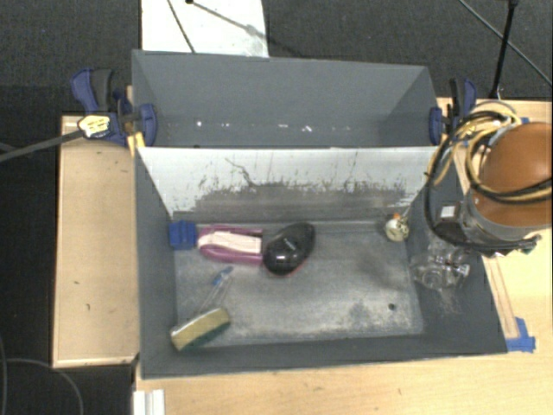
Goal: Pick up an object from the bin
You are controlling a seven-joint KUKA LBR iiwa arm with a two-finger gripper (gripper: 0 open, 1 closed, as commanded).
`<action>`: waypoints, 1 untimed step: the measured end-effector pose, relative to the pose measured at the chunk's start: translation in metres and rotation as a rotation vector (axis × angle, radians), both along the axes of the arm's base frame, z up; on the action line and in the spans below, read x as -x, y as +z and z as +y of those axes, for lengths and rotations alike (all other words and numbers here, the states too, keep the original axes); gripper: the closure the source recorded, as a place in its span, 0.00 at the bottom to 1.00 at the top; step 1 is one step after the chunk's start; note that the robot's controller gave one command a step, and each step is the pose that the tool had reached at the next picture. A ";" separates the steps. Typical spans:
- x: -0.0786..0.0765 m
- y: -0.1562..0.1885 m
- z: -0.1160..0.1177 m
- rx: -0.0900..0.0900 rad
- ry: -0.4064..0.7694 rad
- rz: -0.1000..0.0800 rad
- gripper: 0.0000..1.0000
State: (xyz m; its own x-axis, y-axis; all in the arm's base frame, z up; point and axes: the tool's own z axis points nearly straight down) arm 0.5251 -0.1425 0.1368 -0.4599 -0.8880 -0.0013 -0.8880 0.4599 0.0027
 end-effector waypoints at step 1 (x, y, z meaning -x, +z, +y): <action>0.003 0.068 -0.009 0.004 -0.018 -0.009 1.00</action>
Offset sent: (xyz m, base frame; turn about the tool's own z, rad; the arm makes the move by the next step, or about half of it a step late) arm -0.0049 -0.0088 0.0638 0.0123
